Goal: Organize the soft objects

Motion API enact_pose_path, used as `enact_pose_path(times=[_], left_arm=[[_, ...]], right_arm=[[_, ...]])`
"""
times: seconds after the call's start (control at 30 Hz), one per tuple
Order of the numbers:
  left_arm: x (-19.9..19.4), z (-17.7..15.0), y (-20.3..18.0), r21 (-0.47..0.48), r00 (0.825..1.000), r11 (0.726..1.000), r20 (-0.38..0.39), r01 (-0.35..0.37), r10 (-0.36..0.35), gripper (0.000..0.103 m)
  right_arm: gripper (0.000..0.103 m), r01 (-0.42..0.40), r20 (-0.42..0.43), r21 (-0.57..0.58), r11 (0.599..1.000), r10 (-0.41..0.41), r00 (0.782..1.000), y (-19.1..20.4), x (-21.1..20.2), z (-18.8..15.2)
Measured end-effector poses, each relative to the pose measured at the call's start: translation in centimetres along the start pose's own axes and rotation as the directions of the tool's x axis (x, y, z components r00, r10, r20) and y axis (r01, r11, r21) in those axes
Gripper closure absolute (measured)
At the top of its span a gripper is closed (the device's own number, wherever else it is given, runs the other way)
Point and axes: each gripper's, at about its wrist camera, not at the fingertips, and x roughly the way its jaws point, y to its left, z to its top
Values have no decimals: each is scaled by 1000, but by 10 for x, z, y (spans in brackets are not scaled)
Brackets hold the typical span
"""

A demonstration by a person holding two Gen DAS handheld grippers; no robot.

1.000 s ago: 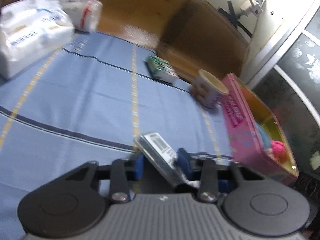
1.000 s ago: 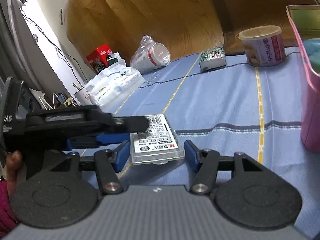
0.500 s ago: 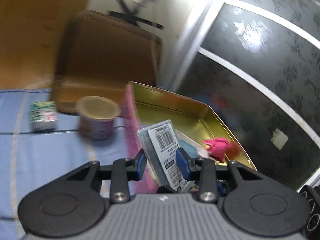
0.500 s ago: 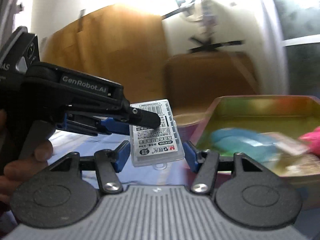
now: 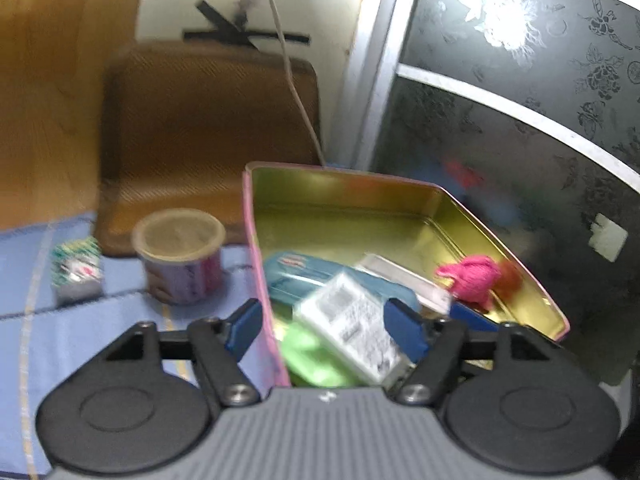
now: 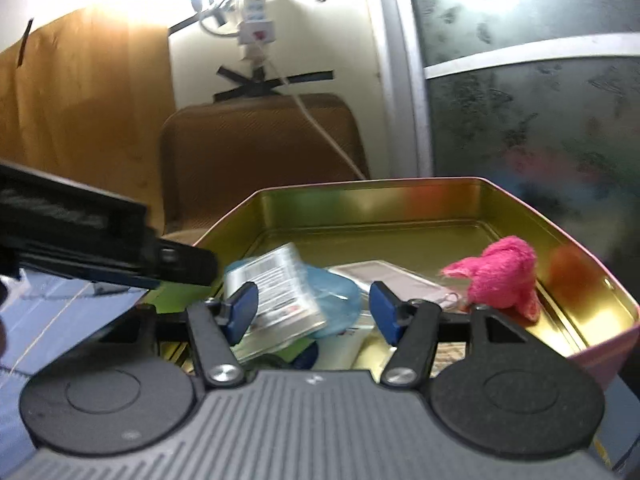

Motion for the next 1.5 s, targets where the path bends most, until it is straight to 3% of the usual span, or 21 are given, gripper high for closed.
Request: enact_pose_path(times=[0.1,0.23,0.67,1.1,1.5], left_arm=[[-14,0,2,20,998,999,42,-43,42,30],[-30,-6,9,48,986,987,72,-156,152,28],[-52,-39,72,-12,929,930,31,-368,368,26],[-65,-70,137,-108,875,868,-34,-484,483,24],[-65,-85,173,-166,853,837,-72,-521,517,24]], right_arm=[[39,-12,31,19,1000,11,999,0,-11,-3],[39,-24,64,29,999,22,998,6,-22,0],[39,-113,81,0,994,113,990,43,-36,3],[34,-219,53,-175,960,232,971,105,-43,-12],[34,-285,-49,-238,928,281,958,139,-27,-28]])
